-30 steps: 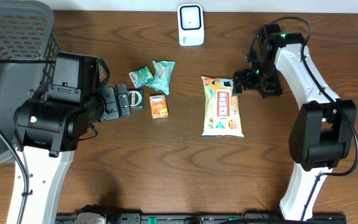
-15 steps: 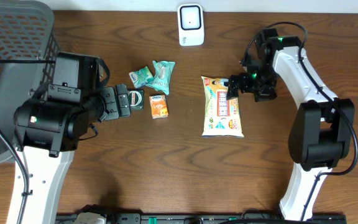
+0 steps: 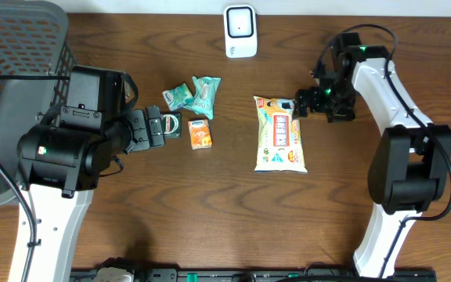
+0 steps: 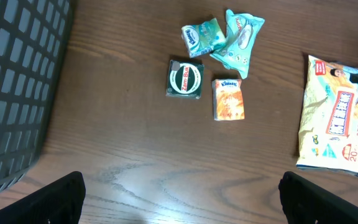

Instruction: Scan the item barcode

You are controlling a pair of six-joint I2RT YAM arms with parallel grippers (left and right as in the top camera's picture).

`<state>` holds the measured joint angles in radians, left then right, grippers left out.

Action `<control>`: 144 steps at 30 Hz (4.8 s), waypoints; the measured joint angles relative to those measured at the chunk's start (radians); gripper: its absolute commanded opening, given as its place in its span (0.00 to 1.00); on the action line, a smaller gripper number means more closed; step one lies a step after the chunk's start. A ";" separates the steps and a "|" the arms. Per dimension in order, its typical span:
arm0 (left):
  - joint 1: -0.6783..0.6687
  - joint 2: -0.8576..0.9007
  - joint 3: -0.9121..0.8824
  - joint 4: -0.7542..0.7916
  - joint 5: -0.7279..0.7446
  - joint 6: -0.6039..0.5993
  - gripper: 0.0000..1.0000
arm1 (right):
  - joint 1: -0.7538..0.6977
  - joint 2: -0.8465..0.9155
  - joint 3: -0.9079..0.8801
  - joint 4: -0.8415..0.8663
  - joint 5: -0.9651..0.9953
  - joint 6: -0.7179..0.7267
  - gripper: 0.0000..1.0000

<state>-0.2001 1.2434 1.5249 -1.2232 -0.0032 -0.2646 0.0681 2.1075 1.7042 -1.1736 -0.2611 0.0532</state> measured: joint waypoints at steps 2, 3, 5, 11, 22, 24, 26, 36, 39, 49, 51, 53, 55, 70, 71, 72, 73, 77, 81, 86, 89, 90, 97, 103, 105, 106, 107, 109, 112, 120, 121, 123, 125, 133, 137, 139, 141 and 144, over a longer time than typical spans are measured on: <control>0.000 0.000 0.000 0.000 0.000 0.000 0.98 | -0.003 0.000 -0.003 -0.001 -0.005 -0.004 0.99; 0.000 0.000 0.000 0.000 0.000 0.000 0.98 | -0.003 0.000 -0.010 0.003 -0.013 -0.009 0.99; 0.000 0.000 0.000 0.000 0.000 0.000 0.98 | -0.003 0.000 -0.034 0.030 -0.031 -0.015 0.99; 0.000 0.000 0.000 0.000 0.000 0.000 0.97 | -0.003 0.000 -0.179 0.175 -0.143 -0.031 0.96; 0.000 0.000 0.000 0.000 0.000 0.000 0.98 | 0.020 -0.044 -0.386 0.512 -0.401 0.025 0.56; 0.000 0.000 0.000 0.000 0.000 0.000 0.98 | 0.040 -0.044 -0.410 0.540 -0.406 0.045 0.08; 0.000 0.000 0.000 0.000 0.000 0.000 0.98 | 0.059 -0.039 -0.430 0.550 -0.407 0.062 0.01; 0.000 0.000 0.000 0.000 0.000 0.000 0.98 | 0.071 -0.038 -0.395 0.507 -0.407 0.091 0.01; 0.000 0.000 0.000 0.000 0.000 0.000 0.98 | 0.064 -0.064 -0.369 0.467 -0.336 0.094 0.01; 0.000 0.000 0.000 0.000 0.000 0.000 0.98 | 0.132 -0.347 -0.328 0.368 0.236 0.096 0.01; 0.000 0.000 0.000 0.000 0.000 0.000 0.98 | 0.172 -0.364 -0.325 0.364 0.382 0.097 0.01; 0.000 0.000 0.000 0.000 0.000 0.000 0.98 | 0.210 -0.360 -0.325 0.360 0.538 0.097 0.01; 0.000 0.000 0.000 0.000 0.000 0.000 0.98 | 0.238 -0.345 -0.325 0.363 0.681 0.097 0.01; 0.000 0.000 0.000 0.000 0.000 0.000 0.98 | 0.352 -0.183 -0.325 0.373 1.030 0.093 0.02; 0.000 0.000 0.000 0.000 0.000 0.000 0.98 | 0.365 -0.166 -0.325 0.365 1.036 0.091 0.03; 0.000 0.000 0.000 0.000 0.000 0.000 0.98 | 0.375 -0.152 -0.325 0.358 1.046 0.091 0.04; 0.000 0.000 0.000 0.000 0.000 0.000 0.98 | 0.386 -0.143 -0.325 0.351 1.052 0.092 0.06; 0.000 0.000 0.000 0.000 0.000 0.000 0.98 | 0.468 -0.132 -0.324 0.327 1.063 0.106 0.24; 0.000 0.000 0.000 0.000 0.000 0.000 0.98 | 0.578 -0.132 -0.298 0.293 1.026 0.116 0.35; 0.000 0.000 0.000 0.000 0.000 0.000 0.98 | 0.658 -0.132 -0.212 0.244 0.932 0.136 0.60; 0.000 0.000 0.000 0.000 0.000 0.000 0.98 | 0.641 -0.132 -0.141 0.182 0.889 0.148 0.59; 0.000 0.000 0.000 0.000 0.000 0.000 0.98 | 0.626 -0.132 -0.116 0.166 0.867 0.149 0.60; 0.000 0.000 0.000 0.000 0.000 0.000 0.98 | 0.417 -0.132 -0.043 0.112 0.566 0.077 0.68; 0.000 0.000 0.000 0.000 0.000 0.000 0.98 | 0.203 -0.132 -0.076 0.111 0.291 0.016 0.01; 0.000 0.000 0.000 0.000 0.000 0.000 0.98 | 0.152 -0.132 -0.104 0.111 0.189 -0.008 0.01; 0.000 0.000 0.000 0.000 0.000 0.000 0.98 | 0.136 -0.132 -0.121 0.112 0.146 -0.024 0.01; 0.000 0.000 0.000 0.000 0.000 0.000 0.98 | 0.124 -0.132 -0.140 0.112 0.113 -0.039 0.01; 0.000 0.000 0.000 0.000 0.000 0.000 0.97 | 0.111 -0.132 -0.182 0.121 0.069 -0.061 0.01; 0.000 0.000 0.000 0.000 0.000 0.000 0.98 | 0.108 -0.132 -0.259 0.182 0.026 -0.076 0.01; 0.000 0.000 0.000 0.000 0.000 0.000 0.98 | 0.110 -0.132 -0.409 0.330 -0.033 -0.032 0.01; 0.000 0.000 0.000 0.000 0.000 0.000 0.98 | 0.110 -0.132 -0.409 0.331 -0.048 -0.013 0.01; 0.000 0.000 0.000 0.000 0.000 0.000 0.98 | 0.110 -0.132 -0.409 0.327 -0.100 0.017 0.01; 0.000 0.000 0.000 0.000 0.000 0.000 0.98 | 0.111 -0.132 -0.405 0.316 -0.175 0.042 0.01; 0.000 0.000 0.000 0.000 0.000 0.000 0.98 | 0.111 -0.213 -0.351 0.271 -0.235 0.104 0.03; 0.000 0.000 0.000 0.000 0.000 0.000 0.98 | 0.111 -0.328 -0.339 0.261 -0.158 0.114 0.07; 0.000 0.000 0.000 0.000 0.000 0.000 0.98 | 0.111 -0.377 -0.331 0.259 -0.134 0.116 0.08; 0.000 0.000 0.000 0.000 0.000 0.000 0.98 | 0.111 -0.409 -0.327 0.257 -0.120 0.116 0.08; 0.000 0.000 0.000 0.000 0.000 0.000 0.98 | 0.111 -0.421 -0.326 0.246 -0.108 0.116 0.08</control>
<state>-0.2001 1.2434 1.5249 -1.2232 -0.0032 -0.2646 0.1787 1.6863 1.3785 -0.9276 -0.3691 0.1692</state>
